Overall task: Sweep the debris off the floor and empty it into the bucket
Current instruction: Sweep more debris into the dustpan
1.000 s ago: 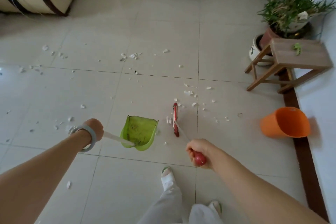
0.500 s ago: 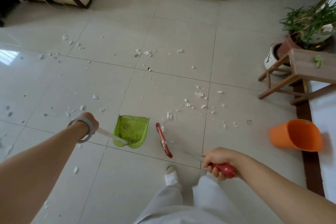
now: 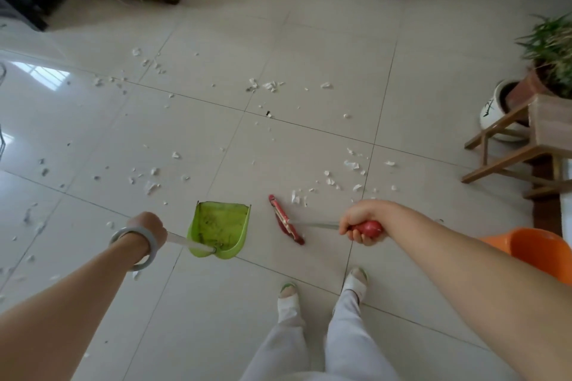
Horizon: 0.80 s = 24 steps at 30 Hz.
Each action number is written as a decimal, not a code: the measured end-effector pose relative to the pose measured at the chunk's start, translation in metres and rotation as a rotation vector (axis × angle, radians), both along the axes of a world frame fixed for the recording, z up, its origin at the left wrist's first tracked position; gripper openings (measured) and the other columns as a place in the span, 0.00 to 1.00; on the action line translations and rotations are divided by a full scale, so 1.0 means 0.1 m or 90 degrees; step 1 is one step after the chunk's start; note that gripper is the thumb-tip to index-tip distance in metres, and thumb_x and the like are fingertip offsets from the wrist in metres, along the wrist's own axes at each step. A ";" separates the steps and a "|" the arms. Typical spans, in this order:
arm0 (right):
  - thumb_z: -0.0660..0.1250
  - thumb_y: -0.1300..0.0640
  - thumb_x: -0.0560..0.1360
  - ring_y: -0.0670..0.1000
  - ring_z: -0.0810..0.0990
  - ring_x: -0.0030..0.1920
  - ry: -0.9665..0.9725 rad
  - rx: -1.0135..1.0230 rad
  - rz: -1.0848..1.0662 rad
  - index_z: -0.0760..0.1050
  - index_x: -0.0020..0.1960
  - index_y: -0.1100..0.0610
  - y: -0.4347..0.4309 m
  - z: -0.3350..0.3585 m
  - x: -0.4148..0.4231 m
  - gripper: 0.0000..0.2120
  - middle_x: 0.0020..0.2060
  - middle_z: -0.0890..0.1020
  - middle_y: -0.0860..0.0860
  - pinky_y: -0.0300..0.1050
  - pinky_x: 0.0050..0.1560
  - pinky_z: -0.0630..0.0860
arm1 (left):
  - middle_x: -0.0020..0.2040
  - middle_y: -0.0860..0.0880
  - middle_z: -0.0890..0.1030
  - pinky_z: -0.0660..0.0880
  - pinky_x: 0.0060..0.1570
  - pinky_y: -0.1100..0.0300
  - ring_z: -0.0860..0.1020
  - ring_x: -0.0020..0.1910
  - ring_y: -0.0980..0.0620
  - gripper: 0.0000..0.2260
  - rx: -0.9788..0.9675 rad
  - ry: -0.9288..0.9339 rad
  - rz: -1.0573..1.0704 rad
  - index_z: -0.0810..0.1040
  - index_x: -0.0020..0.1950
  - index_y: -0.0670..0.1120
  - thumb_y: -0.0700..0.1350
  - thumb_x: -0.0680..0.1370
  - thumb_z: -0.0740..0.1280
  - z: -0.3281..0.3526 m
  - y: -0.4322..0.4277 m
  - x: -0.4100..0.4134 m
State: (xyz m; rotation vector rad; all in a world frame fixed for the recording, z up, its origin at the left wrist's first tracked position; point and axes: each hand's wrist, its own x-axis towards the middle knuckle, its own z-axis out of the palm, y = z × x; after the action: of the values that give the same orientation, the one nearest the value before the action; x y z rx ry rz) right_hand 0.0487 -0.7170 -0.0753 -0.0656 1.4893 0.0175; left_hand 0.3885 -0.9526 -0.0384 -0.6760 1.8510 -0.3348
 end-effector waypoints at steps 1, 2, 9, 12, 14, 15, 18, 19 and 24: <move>0.59 0.61 0.79 0.43 0.69 0.15 0.013 -0.003 -0.005 0.66 0.38 0.56 -0.03 0.03 -0.13 0.10 0.19 0.71 0.48 0.30 0.16 0.64 | 0.62 0.51 0.79 0.74 0.57 0.62 0.77 0.62 0.52 0.17 0.001 -0.013 -0.008 0.76 0.64 0.46 0.42 0.81 0.52 -0.03 0.04 -0.05; 0.59 0.61 0.79 0.43 0.69 0.15 0.023 -0.009 -0.009 0.66 0.38 0.57 -0.05 0.04 -0.25 0.11 0.18 0.70 0.49 0.30 0.16 0.64 | 0.61 0.51 0.79 0.74 0.57 0.61 0.77 0.61 0.52 0.17 0.002 -0.024 -0.014 0.76 0.64 0.46 0.41 0.81 0.52 -0.05 0.09 -0.10; 0.59 0.62 0.78 0.43 0.68 0.15 0.079 -0.039 -0.054 0.66 0.35 0.56 0.07 0.04 -0.75 0.12 0.18 0.70 0.49 0.29 0.17 0.63 | 0.61 0.50 0.80 0.74 0.56 0.61 0.78 0.61 0.51 0.16 0.041 -0.008 -0.016 0.77 0.63 0.45 0.44 0.82 0.54 -0.12 0.35 -0.64; 0.60 0.64 0.77 0.43 0.68 0.16 0.093 -0.076 -0.100 0.73 0.45 0.52 0.34 0.08 -0.84 0.08 0.23 0.70 0.50 0.30 0.19 0.63 | 0.60 0.50 0.80 0.74 0.57 0.60 0.78 0.60 0.51 0.16 0.051 -0.015 -0.036 0.77 0.63 0.45 0.46 0.81 0.55 -0.13 0.40 -0.92; 0.59 0.65 0.77 0.43 0.67 0.18 0.106 -0.106 -0.147 0.71 0.62 0.54 0.59 0.12 -1.02 0.16 0.26 0.70 0.50 0.30 0.21 0.63 | 0.60 0.50 0.80 0.74 0.58 0.60 0.78 0.60 0.51 0.16 0.065 -0.005 -0.040 0.77 0.63 0.44 0.47 0.82 0.54 -0.13 0.45 -1.14; 0.59 0.65 0.77 0.43 0.67 0.18 0.109 -0.118 -0.168 0.70 0.66 0.53 0.74 0.16 -1.13 0.19 0.26 0.70 0.50 0.30 0.21 0.63 | 0.60 0.49 0.80 0.73 0.58 0.60 0.78 0.60 0.50 0.16 0.072 -0.001 -0.045 0.77 0.63 0.44 0.47 0.82 0.54 -0.12 0.49 -1.26; 0.59 0.65 0.77 0.44 0.67 0.18 0.112 -0.120 -0.205 0.65 0.73 0.49 1.20 0.33 -1.46 0.26 0.26 0.70 0.51 0.31 0.20 0.64 | 0.61 0.49 0.80 0.73 0.59 0.60 0.78 0.62 0.50 0.17 0.076 0.012 -0.064 0.76 0.64 0.44 0.48 0.82 0.55 -0.08 0.59 -1.61; 0.59 0.65 0.78 0.44 0.67 0.18 0.115 -0.118 -0.211 0.64 0.73 0.50 1.35 0.40 -1.55 0.26 0.26 0.70 0.51 0.31 0.20 0.64 | 0.62 0.49 0.80 0.73 0.59 0.60 0.77 0.62 0.49 0.17 0.078 0.020 -0.074 0.76 0.64 0.44 0.49 0.82 0.55 -0.09 0.61 -1.72; 0.60 0.65 0.78 0.44 0.68 0.18 0.161 -0.108 -0.267 0.63 0.74 0.51 2.05 0.66 -1.84 0.26 0.27 0.71 0.52 0.32 0.18 0.65 | 0.61 0.49 0.80 0.73 0.59 0.60 0.78 0.61 0.49 0.17 0.085 0.049 -0.113 0.77 0.63 0.45 0.49 0.81 0.56 -0.21 0.77 -2.26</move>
State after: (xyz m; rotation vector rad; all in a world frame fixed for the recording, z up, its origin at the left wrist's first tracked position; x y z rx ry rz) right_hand -0.1351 -0.5124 -0.0093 0.1169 1.7293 -0.4546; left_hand 0.1625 -0.8755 -0.0590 -0.4400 1.9933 -0.3011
